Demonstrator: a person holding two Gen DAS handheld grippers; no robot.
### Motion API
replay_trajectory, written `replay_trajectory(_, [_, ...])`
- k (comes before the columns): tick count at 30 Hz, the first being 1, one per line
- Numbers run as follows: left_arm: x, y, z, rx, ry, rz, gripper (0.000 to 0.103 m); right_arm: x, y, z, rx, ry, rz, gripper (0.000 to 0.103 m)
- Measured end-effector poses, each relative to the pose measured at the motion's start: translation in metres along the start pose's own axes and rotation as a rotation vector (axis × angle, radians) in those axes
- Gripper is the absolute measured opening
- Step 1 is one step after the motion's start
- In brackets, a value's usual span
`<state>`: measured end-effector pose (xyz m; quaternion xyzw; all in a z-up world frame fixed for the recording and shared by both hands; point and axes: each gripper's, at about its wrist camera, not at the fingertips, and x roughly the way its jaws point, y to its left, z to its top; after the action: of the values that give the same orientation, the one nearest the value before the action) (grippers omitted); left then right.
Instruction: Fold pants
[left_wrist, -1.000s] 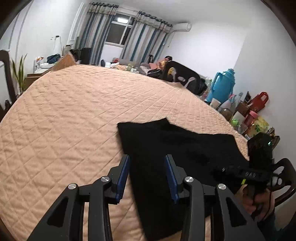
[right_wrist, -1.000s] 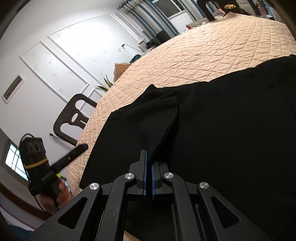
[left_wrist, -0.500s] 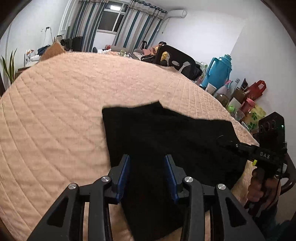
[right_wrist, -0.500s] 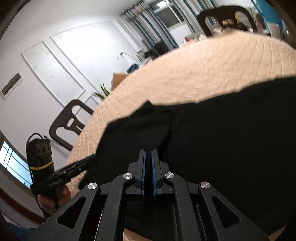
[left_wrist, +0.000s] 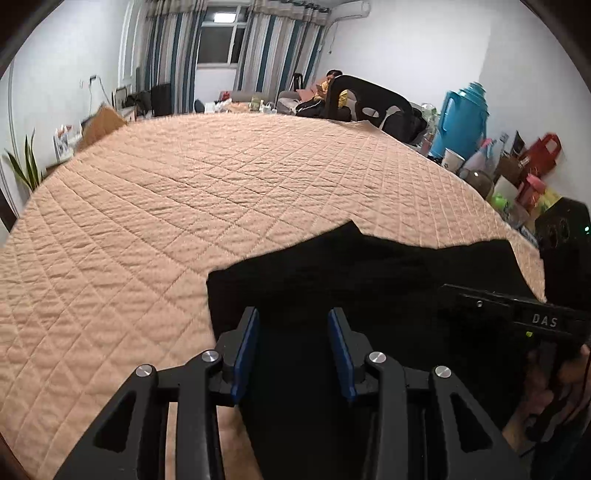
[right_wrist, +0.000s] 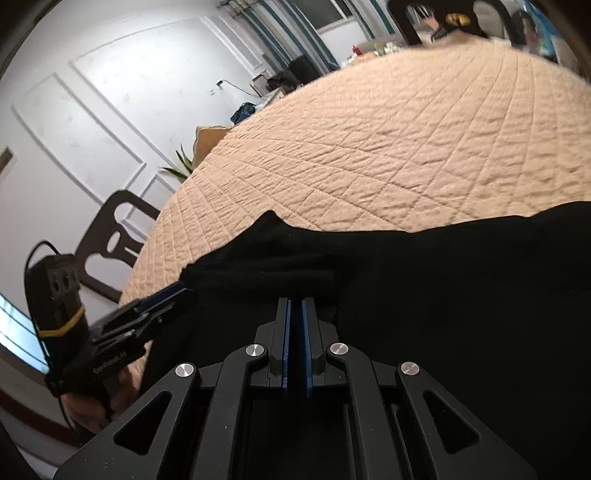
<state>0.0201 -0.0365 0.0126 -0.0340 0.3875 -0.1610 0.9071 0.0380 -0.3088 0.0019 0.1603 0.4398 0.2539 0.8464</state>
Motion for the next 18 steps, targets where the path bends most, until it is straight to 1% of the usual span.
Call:
replay_trajectory(2, [-0.012, -0.004, -0.011, 0.004, -0.012, -0.006, 0.041, -0.016, 0.007, -0.018, -0.063, -0.027, -0.005, 0.005])
replay_trajectory(5, [-0.022, -0.009, -0.028, -0.002, -0.016, -0.009, 0.041, -0.027, 0.014, -0.038, -0.134, -0.053, -0.018, 0.005])
replay_trajectory(6, [-0.023, -0.011, -0.035, 0.004, -0.01, 0.0, 0.041, -0.028, 0.015, -0.048, -0.158, -0.044, -0.024, 0.006])
replay_trajectory(8, [-0.028, -0.018, -0.044, 0.031, -0.036, 0.027, 0.041, -0.035, 0.016, -0.061, -0.194, -0.084, -0.03, 0.006])
replay_trajectory(9, [-0.031, -0.021, -0.047, 0.043, -0.039, 0.038, 0.041, -0.038, 0.015, -0.065, -0.211, -0.09, -0.036, 0.006])
replay_trajectory(14, [-0.031, -0.029, -0.052, 0.068, -0.06, 0.069, 0.042, -0.044, 0.017, -0.074, -0.253, -0.114, -0.059, 0.006])
replay_trajectory(18, [-0.032, -0.026, -0.052, 0.045, -0.065, 0.06, 0.042, -0.04, 0.022, -0.075, -0.284, -0.13, -0.085, 0.006])
